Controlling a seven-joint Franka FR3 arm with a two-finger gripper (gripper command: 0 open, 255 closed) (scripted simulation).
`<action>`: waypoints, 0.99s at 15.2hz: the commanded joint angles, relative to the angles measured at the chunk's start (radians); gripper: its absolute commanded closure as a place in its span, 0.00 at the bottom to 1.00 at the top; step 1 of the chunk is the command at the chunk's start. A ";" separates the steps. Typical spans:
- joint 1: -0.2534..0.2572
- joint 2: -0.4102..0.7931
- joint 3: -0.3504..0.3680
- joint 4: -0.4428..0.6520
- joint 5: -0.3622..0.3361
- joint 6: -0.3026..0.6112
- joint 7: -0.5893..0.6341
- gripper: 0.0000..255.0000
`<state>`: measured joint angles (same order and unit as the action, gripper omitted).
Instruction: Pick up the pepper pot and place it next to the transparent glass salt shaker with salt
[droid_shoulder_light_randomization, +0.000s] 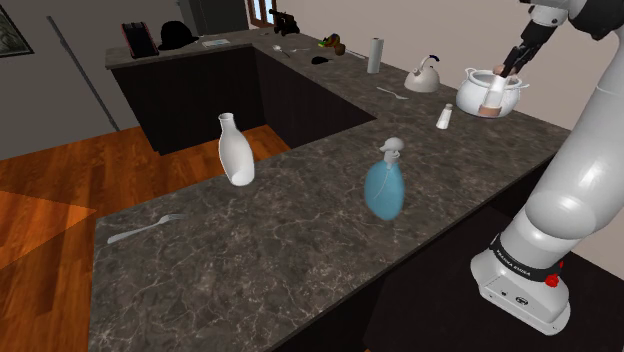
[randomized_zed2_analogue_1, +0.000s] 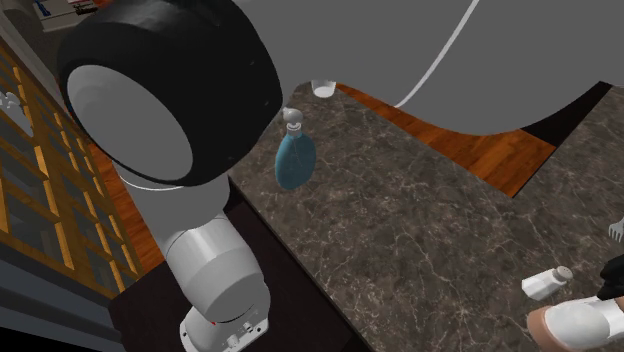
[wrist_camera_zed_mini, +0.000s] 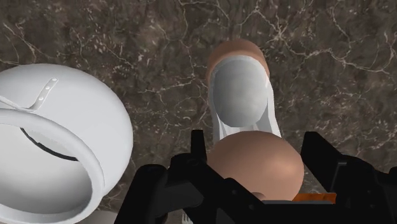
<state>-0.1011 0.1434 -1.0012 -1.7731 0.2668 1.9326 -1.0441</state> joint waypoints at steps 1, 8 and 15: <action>0.001 0.002 0.002 -0.025 0.005 0.026 -0.006 1.00; -0.007 0.031 0.011 -0.096 0.041 0.109 -0.038 1.00; -0.024 0.073 0.029 -0.155 0.093 0.186 -0.080 1.00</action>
<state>-0.1219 0.2097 -0.9754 -1.9193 0.3514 2.1066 -1.1166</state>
